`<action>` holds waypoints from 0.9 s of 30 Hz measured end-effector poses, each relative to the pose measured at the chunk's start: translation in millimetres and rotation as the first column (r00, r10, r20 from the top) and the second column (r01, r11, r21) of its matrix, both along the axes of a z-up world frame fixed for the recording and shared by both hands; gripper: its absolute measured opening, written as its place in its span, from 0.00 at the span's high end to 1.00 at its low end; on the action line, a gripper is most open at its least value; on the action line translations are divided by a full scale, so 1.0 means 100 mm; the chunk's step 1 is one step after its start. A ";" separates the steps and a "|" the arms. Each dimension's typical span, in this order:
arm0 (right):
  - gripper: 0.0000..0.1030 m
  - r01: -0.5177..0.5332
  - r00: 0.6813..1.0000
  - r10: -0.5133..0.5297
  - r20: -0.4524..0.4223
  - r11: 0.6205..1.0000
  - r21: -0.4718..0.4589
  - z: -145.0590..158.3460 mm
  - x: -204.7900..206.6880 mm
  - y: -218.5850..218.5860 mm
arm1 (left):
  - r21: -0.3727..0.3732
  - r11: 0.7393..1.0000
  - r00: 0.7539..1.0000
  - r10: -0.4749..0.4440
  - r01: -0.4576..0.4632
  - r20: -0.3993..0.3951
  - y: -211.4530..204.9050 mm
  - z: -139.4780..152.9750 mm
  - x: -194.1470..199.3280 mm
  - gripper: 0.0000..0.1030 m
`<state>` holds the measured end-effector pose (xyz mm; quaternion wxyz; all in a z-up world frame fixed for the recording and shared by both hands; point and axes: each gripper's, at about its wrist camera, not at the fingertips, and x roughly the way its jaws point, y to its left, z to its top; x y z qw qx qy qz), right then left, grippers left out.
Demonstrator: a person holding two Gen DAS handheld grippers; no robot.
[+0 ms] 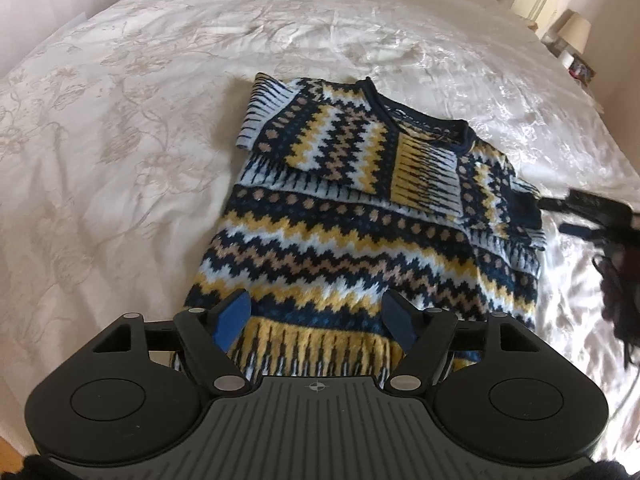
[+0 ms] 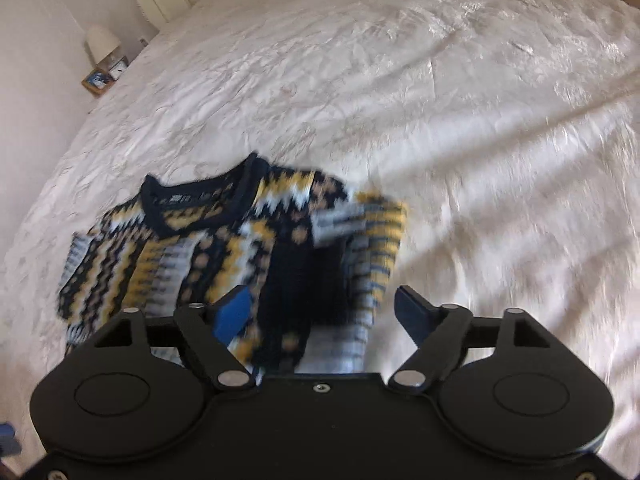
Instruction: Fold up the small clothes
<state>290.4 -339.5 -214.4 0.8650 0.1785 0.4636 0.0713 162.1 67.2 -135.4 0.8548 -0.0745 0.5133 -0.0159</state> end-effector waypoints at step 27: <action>0.00 0.011 0.996 -0.009 -0.091 0.999 0.030 0.22 -1.83 0.95 | -0.026 0.975 0.974 -0.221 0.222 0.046 0.66 -0.11 -0.40 0.13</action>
